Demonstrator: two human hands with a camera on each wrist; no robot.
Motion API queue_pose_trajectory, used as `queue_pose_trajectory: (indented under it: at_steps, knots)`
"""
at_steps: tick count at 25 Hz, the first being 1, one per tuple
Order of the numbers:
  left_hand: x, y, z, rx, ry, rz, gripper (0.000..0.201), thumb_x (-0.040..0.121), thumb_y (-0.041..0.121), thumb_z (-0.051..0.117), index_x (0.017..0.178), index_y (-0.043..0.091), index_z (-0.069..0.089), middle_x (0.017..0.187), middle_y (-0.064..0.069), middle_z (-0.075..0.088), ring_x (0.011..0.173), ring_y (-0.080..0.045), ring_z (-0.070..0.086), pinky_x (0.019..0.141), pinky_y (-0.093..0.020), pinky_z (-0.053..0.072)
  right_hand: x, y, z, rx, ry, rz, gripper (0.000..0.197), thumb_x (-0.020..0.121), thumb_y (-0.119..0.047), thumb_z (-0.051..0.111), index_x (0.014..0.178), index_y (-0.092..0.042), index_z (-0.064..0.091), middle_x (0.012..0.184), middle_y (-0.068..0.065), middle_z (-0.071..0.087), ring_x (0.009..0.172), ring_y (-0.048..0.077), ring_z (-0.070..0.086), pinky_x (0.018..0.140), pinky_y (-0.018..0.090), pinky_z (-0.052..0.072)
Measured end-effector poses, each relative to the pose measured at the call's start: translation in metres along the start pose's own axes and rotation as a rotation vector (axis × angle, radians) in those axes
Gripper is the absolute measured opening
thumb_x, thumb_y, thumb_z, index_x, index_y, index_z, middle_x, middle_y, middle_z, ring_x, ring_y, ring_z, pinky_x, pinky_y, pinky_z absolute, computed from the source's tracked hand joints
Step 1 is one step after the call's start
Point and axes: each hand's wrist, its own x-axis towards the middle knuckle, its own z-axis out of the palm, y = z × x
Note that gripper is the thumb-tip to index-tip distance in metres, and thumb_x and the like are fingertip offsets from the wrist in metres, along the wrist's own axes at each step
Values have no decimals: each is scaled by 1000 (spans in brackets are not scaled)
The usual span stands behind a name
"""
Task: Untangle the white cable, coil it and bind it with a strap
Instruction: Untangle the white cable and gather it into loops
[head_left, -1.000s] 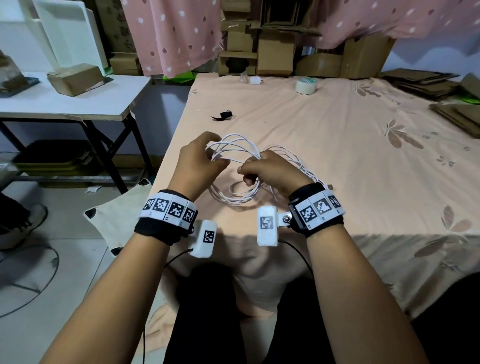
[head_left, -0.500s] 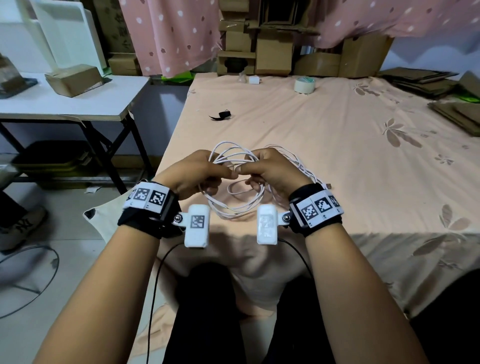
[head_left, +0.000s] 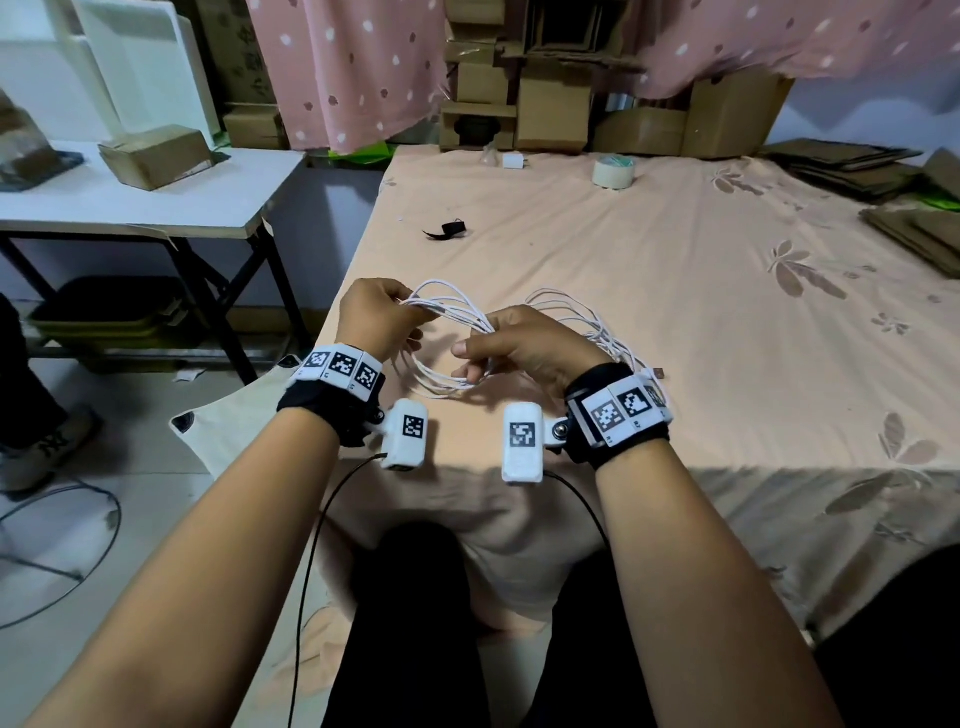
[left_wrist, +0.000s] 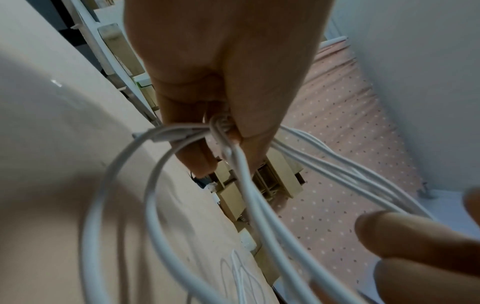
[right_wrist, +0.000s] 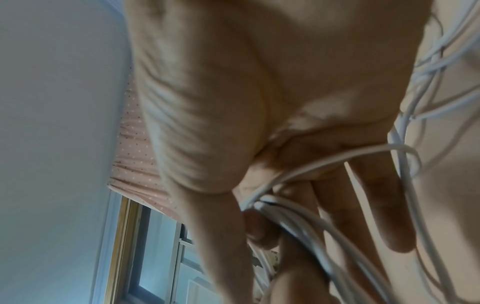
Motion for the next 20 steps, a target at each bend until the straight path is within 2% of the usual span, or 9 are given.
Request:
queue_pose_trajectory:
  at_steps: [3, 5, 7, 9, 10, 11, 13, 16, 20]
  knots:
    - [8, 0, 0, 47, 9, -12, 26, 75, 24, 87, 76, 2, 74, 63, -8, 71, 57, -18, 73, 53, -28, 58, 1, -3, 2, -38, 24, -46, 9, 89, -12, 73, 81, -11, 71, 58, 9, 65, 87, 33, 66, 85, 34, 49]
    - [12, -1, -1, 54, -20, -20, 32, 76, 23, 86, 76, -6, 72, 65, -16, 68, 62, -28, 75, 56, -35, 62, 1, -6, 5, -34, 62, -83, 12, 88, -12, 75, 77, -9, 70, 56, 8, 59, 66, 23, 61, 68, 23, 51]
    - [16, 1, -2, 101, -13, 9, 33, 79, 24, 82, 75, -6, 71, 68, -22, 69, 65, -37, 73, 58, -42, 63, 0, -7, 11, 17, 99, -128, 15, 81, -18, 79, 79, -6, 70, 60, 11, 53, 57, 23, 59, 65, 27, 50]
    - [21, 5, -6, 258, -39, 89, 31, 83, 31, 73, 65, 5, 69, 68, -18, 70, 63, -37, 68, 61, -38, 60, 1, -7, 19, 78, 92, -167, 13, 80, -24, 78, 74, -15, 71, 56, 5, 53, 91, 49, 70, 74, 42, 46]
    - [22, 8, -8, 356, -57, 129, 33, 84, 36, 69, 62, 11, 66, 67, -14, 69, 63, -34, 63, 61, -35, 54, 0, -8, 21, 100, 80, -175, 15, 82, -23, 76, 69, -19, 71, 53, 2, 52, 109, 51, 66, 72, 44, 42]
    - [22, 10, -9, 424, -59, 149, 36, 85, 40, 68, 61, 13, 64, 65, -11, 68, 62, -30, 59, 59, -33, 49, -1, -9, 22, 113, 66, -173, 18, 86, -22, 74, 69, -20, 69, 52, 2, 49, 112, 45, 68, 69, 41, 39]
    - [24, 13, -8, 454, -52, 145, 40, 86, 42, 69, 61, 12, 59, 61, -6, 61, 57, -25, 51, 52, -29, 41, -5, -15, 24, 85, 54, -174, 19, 91, -20, 70, 74, -13, 63, 54, 5, 44, 91, 29, 76, 63, 34, 34]
    - [26, 15, -7, 425, -47, 136, 33, 85, 33, 72, 65, 8, 63, 60, -6, 62, 57, -24, 50, 52, -30, 42, -5, -22, 29, -14, 77, -206, 25, 86, -29, 69, 86, -7, 59, 52, 2, 42, 59, 23, 65, 61, 36, 33]
    - [24, 13, -8, 493, -70, 181, 20, 81, 27, 68, 71, 10, 67, 68, -10, 66, 65, -28, 55, 57, -36, 47, -8, -27, 37, 18, 108, -198, 22, 88, -26, 66, 91, -4, 65, 46, -3, 42, 45, 17, 41, 54, 30, 25]
